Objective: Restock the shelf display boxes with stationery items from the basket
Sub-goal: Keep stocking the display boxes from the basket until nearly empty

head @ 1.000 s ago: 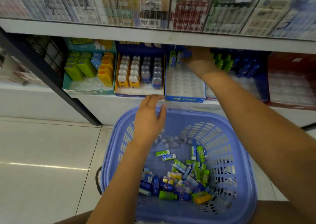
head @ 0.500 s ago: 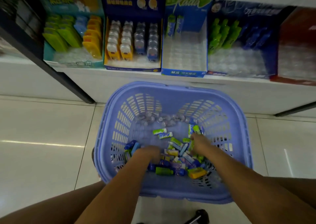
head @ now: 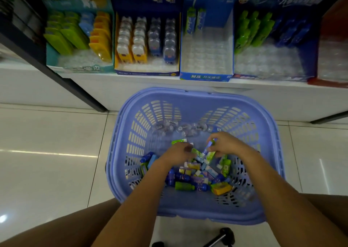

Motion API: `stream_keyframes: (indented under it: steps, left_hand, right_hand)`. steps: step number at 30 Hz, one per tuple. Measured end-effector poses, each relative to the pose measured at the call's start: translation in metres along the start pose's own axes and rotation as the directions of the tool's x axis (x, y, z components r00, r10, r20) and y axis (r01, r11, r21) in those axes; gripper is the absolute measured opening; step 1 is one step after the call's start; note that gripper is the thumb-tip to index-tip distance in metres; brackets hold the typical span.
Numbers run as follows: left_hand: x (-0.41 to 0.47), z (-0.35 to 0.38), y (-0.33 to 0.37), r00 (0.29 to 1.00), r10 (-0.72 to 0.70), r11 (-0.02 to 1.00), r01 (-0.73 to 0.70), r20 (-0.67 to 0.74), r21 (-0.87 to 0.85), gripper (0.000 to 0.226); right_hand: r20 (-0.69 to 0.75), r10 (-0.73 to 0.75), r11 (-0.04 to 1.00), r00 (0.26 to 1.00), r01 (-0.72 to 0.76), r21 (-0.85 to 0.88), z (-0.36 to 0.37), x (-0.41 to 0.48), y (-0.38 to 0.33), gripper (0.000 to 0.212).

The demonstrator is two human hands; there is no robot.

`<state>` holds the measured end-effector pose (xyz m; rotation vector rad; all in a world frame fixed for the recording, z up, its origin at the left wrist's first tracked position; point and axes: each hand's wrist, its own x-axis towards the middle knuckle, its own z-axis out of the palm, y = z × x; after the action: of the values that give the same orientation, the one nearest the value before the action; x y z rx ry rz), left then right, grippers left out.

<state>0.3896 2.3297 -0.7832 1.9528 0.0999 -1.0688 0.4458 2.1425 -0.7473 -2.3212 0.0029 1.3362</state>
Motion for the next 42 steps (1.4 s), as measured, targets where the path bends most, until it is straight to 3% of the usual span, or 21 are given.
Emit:
stream_keyframes:
  steps: [1, 3, 5, 8, 10, 12, 15, 18, 20, 23, 26, 31, 33, 38, 42]
  left_hand:
    - [-0.004, -0.003, 0.010, 1.000, 0.015, 0.995, -0.013, 0.026, -0.095, 0.051]
    - [-0.012, -0.011, 0.028, 0.997, 0.040, 0.970, -0.023, 0.066, -0.242, 0.057]
    - [-0.020, -0.021, 0.043, 0.990, 0.076, 0.914, -0.023, 0.115, -0.405, 0.050]
    - [-0.035, -0.038, 0.061, 0.987, 0.128, 0.830, -0.051, 0.101, -0.555, 0.043]
    - [-0.049, -0.049, 0.074, 0.987, 0.153, 0.777, -0.090, 0.048, -0.623, 0.034]
    - [-0.060, -0.056, 0.087, 0.979, 0.202, 0.731, -0.161, -0.016, -0.663, 0.020]
    - [-0.071, -0.062, 0.105, 0.944, 0.240, 0.735, -0.330, -0.227, -0.593, 0.021]
    - [-0.074, -0.067, 0.117, 0.821, 0.306, 0.837, -0.473, -0.482, -0.275, 0.027]
    - [-0.079, -0.068, 0.123, 0.734, 0.373, 0.834, -0.534, -0.568, -0.143, 0.025]
    - [-0.084, -0.071, 0.127, 0.666, 0.387, 0.813, -0.572, -0.637, -0.104, 0.021]
    - [-0.087, -0.078, 0.130, 0.659, 0.289, 0.773, -0.588, -0.694, -0.237, 0.019]
    - [-0.093, -0.086, 0.127, 0.715, 0.165, 0.625, -0.608, -0.680, -0.489, 0.021]
    - [-0.096, -0.087, 0.127, 0.749, 0.174, 0.609, -0.592, -0.639, -0.528, 0.027]
    - [-0.100, -0.089, 0.131, 0.779, 0.183, 0.587, -0.576, -0.599, -0.569, 0.029]
    - [-0.098, -0.092, 0.129, 0.789, 0.167, 0.580, -0.564, -0.591, -0.589, 0.028]
  right_hand:
    - [0.026, -0.044, 0.990, 0.999, 0.040, 0.134, -0.009, -0.009, -0.008, 0.015]
    - [0.018, -0.171, 0.972, 0.985, 0.165, 0.167, -0.024, -0.024, -0.024, 0.014]
    - [-0.043, -0.236, 0.954, 0.971, 0.240, 0.179, -0.034, -0.035, -0.038, 0.018]
    - [-0.128, -0.230, 0.851, 0.965, 0.263, 0.454, -0.045, -0.053, -0.047, 0.031]
    - [-0.187, -0.240, 0.744, 0.953, 0.304, 0.595, -0.051, -0.063, -0.051, 0.025]
    - [-0.288, -0.265, 0.687, 0.920, 0.390, 0.613, -0.056, -0.071, -0.057, 0.010]
    - [-0.460, -0.270, 0.645, 0.846, 0.513, 0.566, -0.062, -0.080, -0.068, 0.013]
    - [-0.557, -0.258, 0.599, 0.790, 0.583, 0.549, -0.065, -0.086, -0.081, 0.012]
    - [-0.606, -0.236, 0.551, 0.759, 0.618, 0.560, -0.067, -0.089, -0.087, 0.011]
    - [-0.622, -0.203, 0.527, 0.756, 0.620, 0.582, -0.075, -0.090, -0.092, 0.029]
    - [-0.672, -0.218, 0.559, 0.707, 0.656, 0.508, -0.095, -0.090, -0.102, 0.030]
    - [-0.868, -0.302, 0.733, 0.394, 0.679, 0.053, -0.154, -0.066, -0.138, 0.022]
    - [-0.883, -0.335, 0.787, 0.330, 0.613, -0.069, -0.176, -0.050, -0.154, 0.022]
    - [-0.838, -0.404, 0.819, 0.366, 0.553, -0.153, -0.201, -0.023, -0.168, 0.022]
    - [-0.823, -0.386, 0.820, 0.416, 0.563, -0.099, -0.211, -0.020, -0.170, 0.030]
